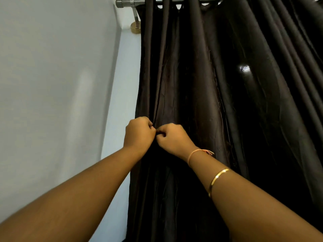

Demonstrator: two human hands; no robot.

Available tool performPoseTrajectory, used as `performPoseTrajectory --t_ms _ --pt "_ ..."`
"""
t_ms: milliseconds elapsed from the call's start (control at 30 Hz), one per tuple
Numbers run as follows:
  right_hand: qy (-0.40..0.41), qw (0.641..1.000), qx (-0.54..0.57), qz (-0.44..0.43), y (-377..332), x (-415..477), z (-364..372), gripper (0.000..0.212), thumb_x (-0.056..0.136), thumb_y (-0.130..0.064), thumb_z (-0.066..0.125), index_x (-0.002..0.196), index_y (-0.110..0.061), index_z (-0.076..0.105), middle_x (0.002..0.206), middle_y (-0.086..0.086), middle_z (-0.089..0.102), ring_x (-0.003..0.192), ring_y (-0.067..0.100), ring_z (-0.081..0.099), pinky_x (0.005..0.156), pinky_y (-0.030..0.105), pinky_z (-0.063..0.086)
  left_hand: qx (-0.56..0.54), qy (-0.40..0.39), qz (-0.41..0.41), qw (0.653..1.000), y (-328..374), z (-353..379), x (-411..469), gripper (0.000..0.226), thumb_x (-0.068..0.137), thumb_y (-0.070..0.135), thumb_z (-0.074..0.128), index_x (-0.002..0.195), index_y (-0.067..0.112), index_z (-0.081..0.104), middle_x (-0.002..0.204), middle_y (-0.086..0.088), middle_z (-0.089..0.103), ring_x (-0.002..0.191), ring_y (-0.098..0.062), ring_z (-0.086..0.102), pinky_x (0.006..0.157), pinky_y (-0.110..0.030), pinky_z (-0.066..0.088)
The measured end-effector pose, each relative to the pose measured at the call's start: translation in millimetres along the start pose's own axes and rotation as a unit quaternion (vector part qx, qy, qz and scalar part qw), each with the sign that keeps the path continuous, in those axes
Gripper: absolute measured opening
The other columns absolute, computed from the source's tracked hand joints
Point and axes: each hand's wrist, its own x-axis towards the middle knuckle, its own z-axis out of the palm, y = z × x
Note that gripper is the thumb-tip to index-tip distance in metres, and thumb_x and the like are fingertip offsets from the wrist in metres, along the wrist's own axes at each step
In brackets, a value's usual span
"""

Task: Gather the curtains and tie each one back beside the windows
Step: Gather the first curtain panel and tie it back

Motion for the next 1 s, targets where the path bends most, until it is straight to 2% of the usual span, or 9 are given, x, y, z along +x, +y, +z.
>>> performPoseTrajectory --t_ms 167,300,367,500,633,800,867,933,1000 --pt "0.206 0.948 -0.243 -0.015 23.2 6.4 -46.7 0.030 0.090 -0.014 0.042 0.113 -0.006 0.059 0.120 0.011 0.056 0.111 0.031 0.048 0.089 0.038 0.039 -0.029 0.009 0.022 0.999 20.7 13.2 -7.9 0.002 0.088 0.010 0.048 0.090 0.010 0.048 0.070 -0.004 0.052 0.067 -0.023 0.054 0.057 -0.028 0.042" --pt "0.261 0.909 -0.315 0.079 43.9 4.8 -64.9 0.043 0.090 -0.016 0.046 0.132 -0.010 0.046 0.144 0.013 0.036 0.134 0.034 0.028 0.107 0.045 0.024 -0.037 0.016 0.037 0.999 23.7 15.7 -7.0 0.042 0.089 0.003 0.045 0.128 0.015 0.036 0.065 0.001 0.045 0.055 -0.012 0.046 0.045 -0.020 0.030" --pt "0.270 0.900 -0.319 0.127 49.1 3.9 -66.8 0.056 0.089 -0.018 0.050 0.142 -0.011 0.033 0.151 0.018 0.023 0.141 0.035 0.017 0.111 0.049 0.017 -0.021 0.004 0.065 0.998 22.4 12.8 -6.2 0.063 0.089 0.000 0.043 0.143 0.023 0.023 0.078 -0.003 0.051 0.060 -0.012 0.047 0.051 -0.019 0.035" --pt "0.324 0.893 -0.208 0.234 46.6 6.5 -69.6 0.070 0.089 -0.028 0.053 0.147 -0.010 0.018 0.153 0.021 0.015 0.140 0.037 0.017 0.109 0.054 0.018 -0.007 -0.004 0.061 0.998 23.3 5.7 -1.5 0.043 0.092 0.007 0.042 0.135 0.015 0.044 0.124 -0.012 0.052 0.099 -0.026 0.056 0.078 -0.024 0.039" --pt "0.350 0.874 -0.159 0.298 46.3 10.0 -83.4 0.067 0.090 -0.031 0.051 0.145 -0.008 0.021 0.148 0.020 0.029 0.135 0.037 0.026 0.104 0.056 0.023 -0.012 0.029 0.065 0.997 24.1 0.5 4.5 0.032 0.095 0.017 0.048 0.126 0.011 0.053 0.123 -0.011 0.055 0.108 -0.024 0.055 0.081 -0.019 0.033" --pt "0.291 0.925 -0.005 0.245 45.1 10.5 -90.6 0.022 0.089 -0.017 0.051 0.103 -0.003 0.060 0.114 0.019 0.061 0.107 0.040 0.056 0.079 0.035 0.041 -0.123 0.016 -0.017 0.992 33.0 -7.4 9.8 0.062 0.090 0.011 0.052 0.143 0.017 0.022 0.116 -0.013 0.055 0.097 -0.026 0.058 0.078 -0.027 0.045" --pt "0.258 0.947 -0.020 0.189 33.8 10.9 -82.6 0.023 0.089 -0.019 0.053 0.102 -0.002 0.061 0.112 0.020 0.061 0.104 0.039 0.056 0.080 0.036 0.044 -0.135 -0.029 -0.058 0.989 37.2 -6.5 15.1 0.034 0.087 0.011 0.052 0.120 0.009 0.045 0.093 -0.011 0.057 0.081 -0.026 0.057 0.063 -0.025 0.044" --pt "0.226 0.964 -0.039 0.134 21.2 14.6 -73.1 0.021 0.091 -0.017 0.052 0.096 0.002 0.058 0.112 0.023 0.058 0.104 0.039 0.055 0.079 0.036 0.041 -0.135 -0.053 -0.051 0.988 39.7 -8.3 18.8 0.008 0.085 0.010 0.049 0.087 0.002 0.051 0.073 -0.010 0.050 0.062 -0.022 0.047 0.050 -0.024 0.035" --pt "0.192 0.977 -0.046 0.082 7.8 20.3 -64.7 0.015 0.092 -0.011 0.049 0.091 0.002 0.055 0.115 0.023 0.057 0.105 0.039 0.053 0.078 0.036 0.035 -0.166 -0.065 -0.048 0.983 38.4 -12.6 21.7 0.017 0.086 0.010 0.048 0.095 -0.001 0.056 0.082 -0.013 0.057 0.064 -0.025 0.053 0.054 -0.029 0.042"
